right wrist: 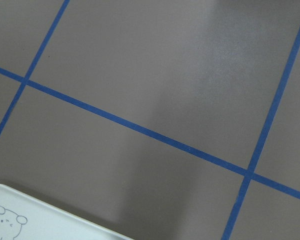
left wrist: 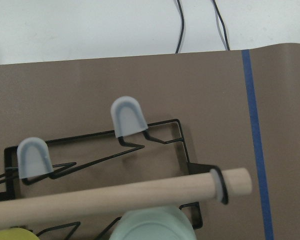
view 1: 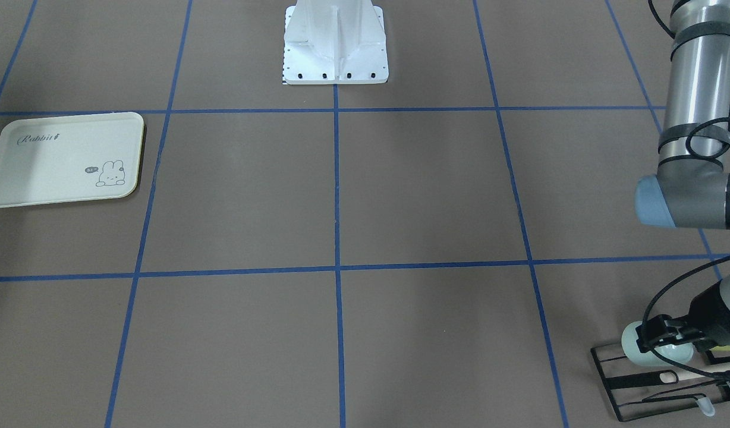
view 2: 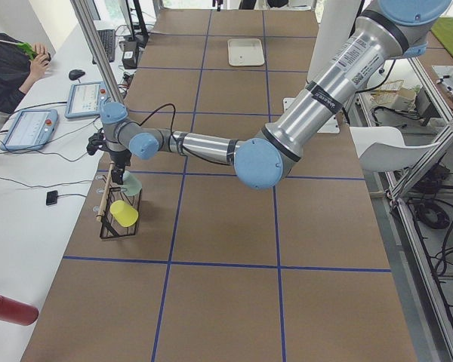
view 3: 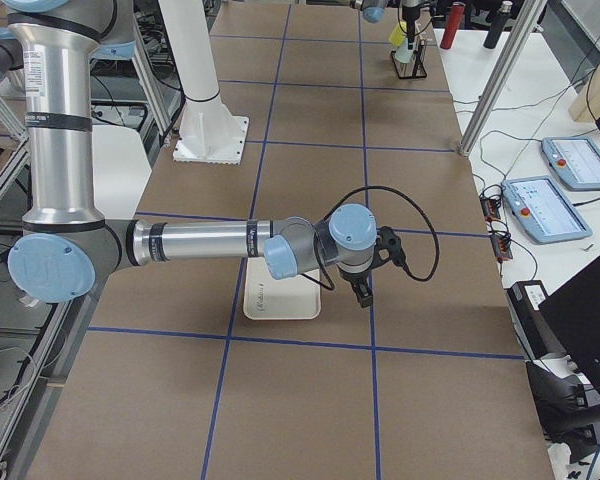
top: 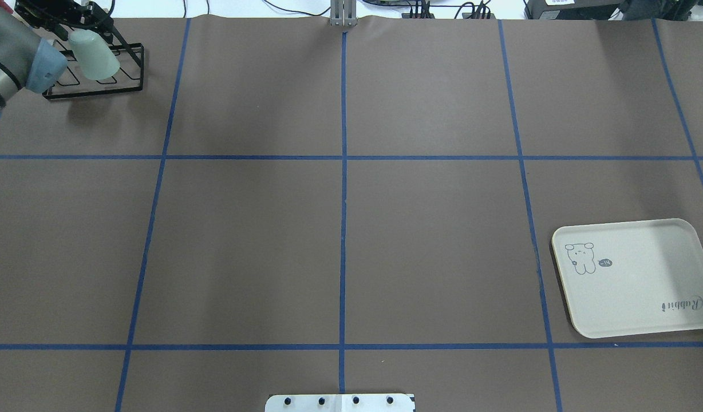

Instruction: Left arm grabs green cup and hands to right arm on tray

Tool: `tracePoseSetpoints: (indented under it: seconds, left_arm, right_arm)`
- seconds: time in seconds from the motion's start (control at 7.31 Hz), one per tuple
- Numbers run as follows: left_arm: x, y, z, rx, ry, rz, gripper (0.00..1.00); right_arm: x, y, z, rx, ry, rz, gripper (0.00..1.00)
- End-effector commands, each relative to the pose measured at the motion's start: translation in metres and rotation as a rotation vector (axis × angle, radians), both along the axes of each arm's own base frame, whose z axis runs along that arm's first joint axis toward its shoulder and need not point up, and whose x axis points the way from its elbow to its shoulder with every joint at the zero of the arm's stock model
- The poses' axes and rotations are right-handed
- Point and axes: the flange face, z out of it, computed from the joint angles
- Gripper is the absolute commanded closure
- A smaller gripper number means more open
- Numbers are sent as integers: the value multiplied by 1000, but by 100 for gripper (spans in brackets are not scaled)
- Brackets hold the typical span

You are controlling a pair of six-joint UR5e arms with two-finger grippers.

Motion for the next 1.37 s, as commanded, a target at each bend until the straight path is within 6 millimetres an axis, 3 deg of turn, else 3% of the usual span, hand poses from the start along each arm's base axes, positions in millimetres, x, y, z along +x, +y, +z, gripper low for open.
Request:
tracePoseSetpoints:
  seconds: [0.0,0.68,0.82,1.09,1.23]
  left_arm:
    - [2,2,6,-6,-4,5,6]
    - [3,2,13,-15,-8,7,11]
    - [3,2,13,-15,-8,7,19]
    - [2,2,12,-14,-7,7,54]
    - [1,2,10,-7,-7,9,66]
  right_arm:
    - [-1,0,0,0,-1,-2,1]
    - [0,0,2,-1,1,-1,1]
    - [-1,0,2,-1,1,-2,1]
    - [0,0,3,-3,1,-1,1]
    - [-1,0,3,-3,1,-2,1]
